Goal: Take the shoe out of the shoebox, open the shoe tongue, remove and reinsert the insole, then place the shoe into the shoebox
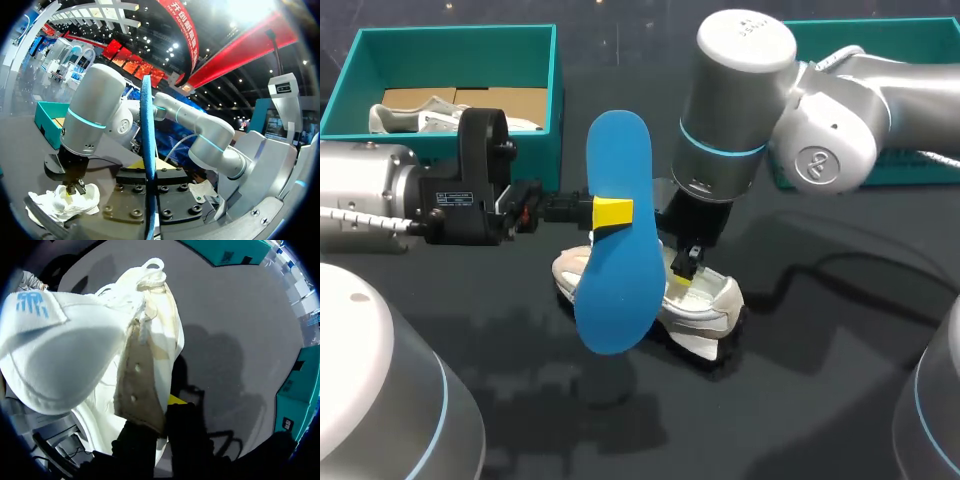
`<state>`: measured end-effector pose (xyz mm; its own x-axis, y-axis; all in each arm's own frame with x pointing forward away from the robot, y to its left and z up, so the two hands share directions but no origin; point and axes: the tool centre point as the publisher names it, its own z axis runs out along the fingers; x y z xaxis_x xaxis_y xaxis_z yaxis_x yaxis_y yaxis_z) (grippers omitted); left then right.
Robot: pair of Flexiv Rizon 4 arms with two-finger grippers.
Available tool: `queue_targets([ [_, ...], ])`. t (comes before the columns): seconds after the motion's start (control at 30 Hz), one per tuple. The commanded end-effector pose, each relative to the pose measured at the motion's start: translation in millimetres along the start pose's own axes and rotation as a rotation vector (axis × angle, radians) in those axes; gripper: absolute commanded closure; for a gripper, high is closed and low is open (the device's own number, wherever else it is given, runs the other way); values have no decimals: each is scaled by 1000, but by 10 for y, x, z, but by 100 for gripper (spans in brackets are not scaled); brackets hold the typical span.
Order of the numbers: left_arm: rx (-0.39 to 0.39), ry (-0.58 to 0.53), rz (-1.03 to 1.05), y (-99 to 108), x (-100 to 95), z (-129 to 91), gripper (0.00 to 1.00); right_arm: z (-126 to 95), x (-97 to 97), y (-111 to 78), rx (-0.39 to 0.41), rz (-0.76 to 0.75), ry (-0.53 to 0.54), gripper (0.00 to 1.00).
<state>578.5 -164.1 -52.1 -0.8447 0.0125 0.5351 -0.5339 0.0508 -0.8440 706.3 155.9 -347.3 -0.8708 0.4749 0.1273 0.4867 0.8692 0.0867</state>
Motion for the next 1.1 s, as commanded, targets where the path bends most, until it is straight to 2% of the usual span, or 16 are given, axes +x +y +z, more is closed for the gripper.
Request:
queue_targets([
  [0.03, 2, 0, 1, 9, -6, 18, 100, -77, 119, -159, -100, 181, -46, 100],
  [0.2, 2, 0, 1, 9, -6, 18, 100, -117, 268, -127, -153, 425, -78, 100],
  [0.63, 2, 0, 1, 9, -6, 18, 100, -117, 268, -127, -153, 425, -78, 100],
  [0.7, 2, 0, 1, 9, -6, 18, 100, -103, 282, -98, -182, 506, -93, 100],
  [0.9, 2, 0, 1, 9, -6, 18, 100, -75, 304, 16, -167, 754, -106, 100],
  [1.1, 2, 0, 1, 9, -6, 18, 100, -55, 282, 63, -159, 844, -125, 100],
])
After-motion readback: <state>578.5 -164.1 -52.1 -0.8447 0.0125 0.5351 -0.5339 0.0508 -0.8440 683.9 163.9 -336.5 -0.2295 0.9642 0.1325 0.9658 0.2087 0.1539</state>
